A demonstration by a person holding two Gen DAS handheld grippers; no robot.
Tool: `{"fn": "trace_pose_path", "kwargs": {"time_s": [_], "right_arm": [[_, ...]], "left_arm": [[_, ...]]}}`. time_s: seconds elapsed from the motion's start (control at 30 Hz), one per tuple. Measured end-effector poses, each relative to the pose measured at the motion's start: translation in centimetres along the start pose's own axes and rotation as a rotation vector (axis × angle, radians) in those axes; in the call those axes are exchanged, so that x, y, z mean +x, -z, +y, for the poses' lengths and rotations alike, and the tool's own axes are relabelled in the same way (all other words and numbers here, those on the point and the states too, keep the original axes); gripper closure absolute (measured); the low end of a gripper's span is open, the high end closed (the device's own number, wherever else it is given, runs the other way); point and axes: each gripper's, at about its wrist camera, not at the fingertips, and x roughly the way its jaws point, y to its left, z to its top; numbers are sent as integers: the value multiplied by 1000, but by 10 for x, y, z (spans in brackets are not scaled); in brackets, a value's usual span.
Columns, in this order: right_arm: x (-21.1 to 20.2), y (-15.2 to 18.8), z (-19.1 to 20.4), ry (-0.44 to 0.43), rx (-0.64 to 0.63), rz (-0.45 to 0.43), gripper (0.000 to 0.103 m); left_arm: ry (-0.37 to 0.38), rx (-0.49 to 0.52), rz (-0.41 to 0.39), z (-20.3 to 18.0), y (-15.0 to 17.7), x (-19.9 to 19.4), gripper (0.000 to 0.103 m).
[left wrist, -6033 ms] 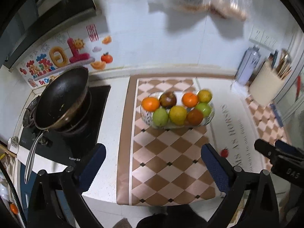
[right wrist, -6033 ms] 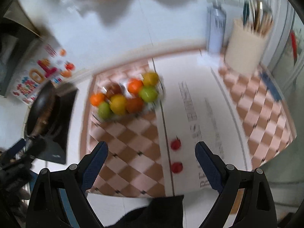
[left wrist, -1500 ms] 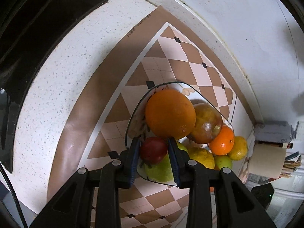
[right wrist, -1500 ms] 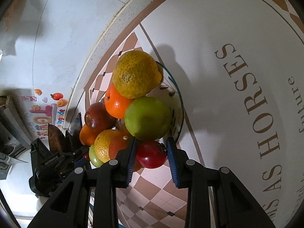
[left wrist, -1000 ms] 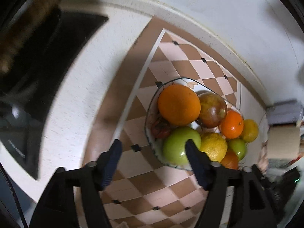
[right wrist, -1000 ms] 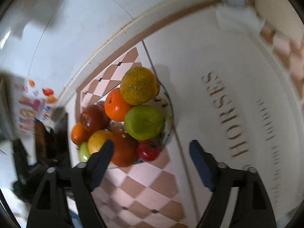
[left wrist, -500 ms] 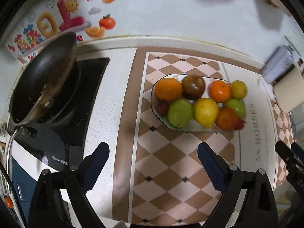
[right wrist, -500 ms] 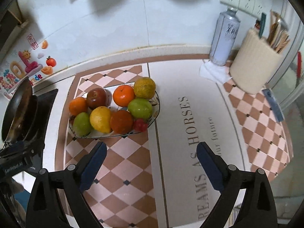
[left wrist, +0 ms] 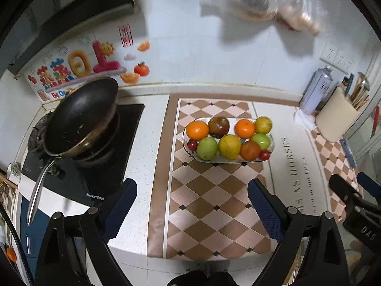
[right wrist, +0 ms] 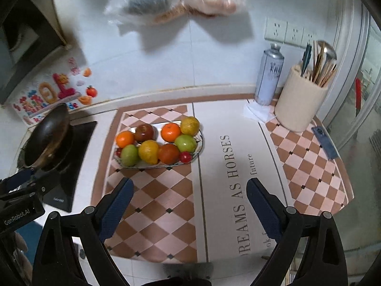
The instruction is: Organize fruits
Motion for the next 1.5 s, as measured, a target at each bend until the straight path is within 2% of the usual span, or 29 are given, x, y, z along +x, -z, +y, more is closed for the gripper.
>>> {"fn": "trace_pose_path", "kwargs": {"time_s": [0.33, 0.7, 1.07, 1.3, 1.5], "right_arm": [[-85, 15, -11, -44, -36, -89, 5], [-129, 22, -17, -80, -61, -123, 2], [-112, 13, -15, -92, -69, -100, 2], [-85, -5, -12, -86, -71, -83, 2], [-50, -23, -12, -66, -76, -55, 2]], "left_arm": [[13, -5, -98, -11, 28, -80, 8], [-2, -8, -135, -21, 43, -121, 8], [-8, -13, -141, -25, 39, -117, 8], [-18, -25, -127, -23, 24, -96, 8], [-31, -30, -83, -21, 7, -67, 8]]}}
